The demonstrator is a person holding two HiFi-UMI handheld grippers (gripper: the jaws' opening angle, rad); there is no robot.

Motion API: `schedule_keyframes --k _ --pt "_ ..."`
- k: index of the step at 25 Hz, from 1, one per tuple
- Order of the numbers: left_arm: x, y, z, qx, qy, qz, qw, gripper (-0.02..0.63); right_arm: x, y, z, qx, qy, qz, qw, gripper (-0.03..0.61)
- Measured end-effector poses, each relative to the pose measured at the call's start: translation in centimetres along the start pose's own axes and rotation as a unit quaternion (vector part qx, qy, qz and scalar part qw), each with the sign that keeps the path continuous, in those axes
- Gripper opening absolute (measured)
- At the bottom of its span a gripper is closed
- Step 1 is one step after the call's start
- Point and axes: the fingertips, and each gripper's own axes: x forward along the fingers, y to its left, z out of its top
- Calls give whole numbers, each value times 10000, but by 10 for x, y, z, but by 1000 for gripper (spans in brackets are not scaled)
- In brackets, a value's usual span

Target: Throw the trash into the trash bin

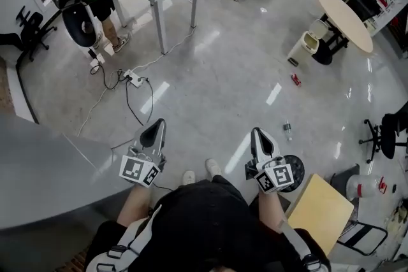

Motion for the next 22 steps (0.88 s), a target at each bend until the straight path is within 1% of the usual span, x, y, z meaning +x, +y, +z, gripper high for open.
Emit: schedule_keyframes --k 3,6,8,11,14,17,19,22 --pt "14 -16 -6 -31 79 -272 9996 2 -22 -17 -3 80 -23 -341 9994 5" --pt "26 -27 -9 -65 132 -422 9990 0 -36 -31 -8 152 15 -475 9988 5" --pt "33 -31 -9 -55 149 -475 9987 2 -36 -41 -10 135 36 -499 9987 5" --pt "47 -36 -8 -4 159 -478 9987 0 -29 -56 -3 166 -112 -530 9984 5" --pt "71 -49 -5 52 127 -494 9987 1 -18 -70 14 128 -346 -344 9987 5" --pt "104 -70 5 130 6 -617 9980 1 -13 -94 33 98 -559 -164 9983 5" --pt "124 -89 9 174 -51 -730 9972 0 -18 -117 43 95 -628 -223 9977 5" --pt "151 -117 6 149 -57 -927 9956 2 -35 -155 51 127 -736 -423 9963 5"
